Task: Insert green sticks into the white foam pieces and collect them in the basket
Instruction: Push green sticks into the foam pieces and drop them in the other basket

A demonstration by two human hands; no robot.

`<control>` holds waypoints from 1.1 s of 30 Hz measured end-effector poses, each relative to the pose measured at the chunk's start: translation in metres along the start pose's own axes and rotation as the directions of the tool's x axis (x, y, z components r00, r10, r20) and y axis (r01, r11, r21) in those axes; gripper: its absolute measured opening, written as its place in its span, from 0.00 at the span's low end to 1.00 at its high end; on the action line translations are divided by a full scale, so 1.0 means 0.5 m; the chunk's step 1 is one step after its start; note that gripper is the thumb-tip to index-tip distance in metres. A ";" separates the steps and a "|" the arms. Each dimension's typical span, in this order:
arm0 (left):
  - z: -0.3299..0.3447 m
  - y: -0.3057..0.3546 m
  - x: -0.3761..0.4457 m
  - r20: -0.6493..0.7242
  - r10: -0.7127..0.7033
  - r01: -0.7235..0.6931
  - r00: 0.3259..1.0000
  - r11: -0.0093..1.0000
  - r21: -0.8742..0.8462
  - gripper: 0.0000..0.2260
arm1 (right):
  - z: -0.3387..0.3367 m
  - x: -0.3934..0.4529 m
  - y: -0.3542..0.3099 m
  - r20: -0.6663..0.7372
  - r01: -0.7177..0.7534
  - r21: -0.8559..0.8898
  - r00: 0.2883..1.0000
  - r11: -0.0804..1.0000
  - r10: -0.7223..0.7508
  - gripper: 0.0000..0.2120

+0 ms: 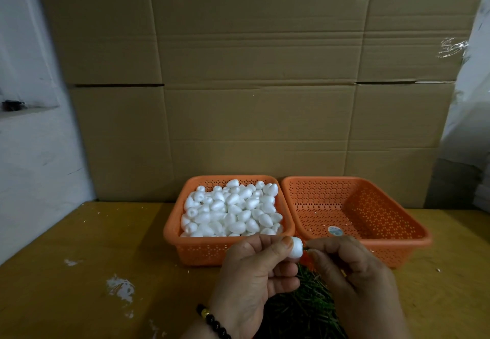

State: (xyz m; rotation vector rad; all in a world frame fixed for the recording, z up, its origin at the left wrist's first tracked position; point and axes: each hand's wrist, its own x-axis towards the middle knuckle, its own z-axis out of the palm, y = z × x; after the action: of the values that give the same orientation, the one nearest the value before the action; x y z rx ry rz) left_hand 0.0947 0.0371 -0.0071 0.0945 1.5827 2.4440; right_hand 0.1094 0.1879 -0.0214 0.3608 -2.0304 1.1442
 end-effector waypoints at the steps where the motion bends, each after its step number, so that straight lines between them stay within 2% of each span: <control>1: 0.000 0.000 0.000 0.001 0.001 -0.001 1.000 1.000 0.001 0.16 | -0.001 0.000 0.002 0.005 -0.006 0.004 1.000 1.000 0.006 0.05; 5: -0.002 -0.001 0.001 -0.002 0.009 -0.009 1.000 1.000 0.018 0.17 | -0.004 -0.002 0.004 0.068 -0.068 0.042 0.996 0.997 0.065 0.21; 8: -0.003 -0.005 0.004 -0.008 0.041 -0.040 0.999 0.995 0.093 0.18 | -0.004 -0.003 0.010 0.143 -0.045 0.013 0.989 0.999 0.042 0.33; 11: -0.003 -0.013 0.005 0.004 0.064 -0.064 0.998 0.983 0.174 0.15 | 0.000 -0.007 0.015 0.205 -0.011 0.003 0.979 1.000 0.010 0.27; 14: -0.001 -0.017 0.004 0.027 0.062 -0.067 0.998 0.975 0.212 0.13 | 0.004 -0.011 0.014 0.206 -0.016 0.021 0.978 1.000 0.012 0.22; 18: 0.001 -0.014 0.004 0.012 0.045 -0.047 0.999 0.971 0.234 0.22 | -0.008 -0.003 0.018 0.201 -0.046 0.001 0.978 0.999 0.045 0.15; 21: -0.004 -0.009 0.006 -0.044 0.065 -0.052 0.997 0.965 0.258 0.24 | -0.035 0.025 0.032 0.176 -0.074 -0.140 0.980 0.987 0.099 0.09; 26: -0.015 -0.013 0.013 -0.088 0.118 -0.082 0.989 0.939 0.334 0.08 | -0.065 0.122 0.093 0.229 -0.066 -0.468 0.954 0.881 0.194 0.07; 28: -0.019 -0.015 0.015 -0.093 0.140 -0.096 0.986 0.924 0.369 0.05 | -0.066 0.171 0.126 0.269 -0.108 -0.575 0.911 0.811 0.312 0.10; 29: -0.020 -0.016 0.015 -0.094 0.157 -0.109 0.983 0.913 0.392 0.04 | -0.064 0.193 0.144 0.308 -0.117 -0.635 0.868 0.764 0.389 0.11; 31: -0.022 -0.018 0.017 -0.098 0.206 -0.141 0.974 0.883 0.448 0.03 | -0.053 0.225 0.177 0.399 -0.102 -0.730 0.739 0.676 0.543 0.13; 33: -0.022 -0.021 0.018 -0.089 0.258 -0.179 0.962 0.843 0.508 0.03 | -0.040 0.243 0.210 0.433 -0.101 -0.783 0.621 0.614 0.653 0.12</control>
State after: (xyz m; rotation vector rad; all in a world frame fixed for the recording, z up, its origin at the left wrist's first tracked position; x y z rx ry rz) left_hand 0.0858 0.0333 -0.0218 0.1846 2.3632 2.1698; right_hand -0.0220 0.2769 0.0105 -0.1423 -3.1844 0.3379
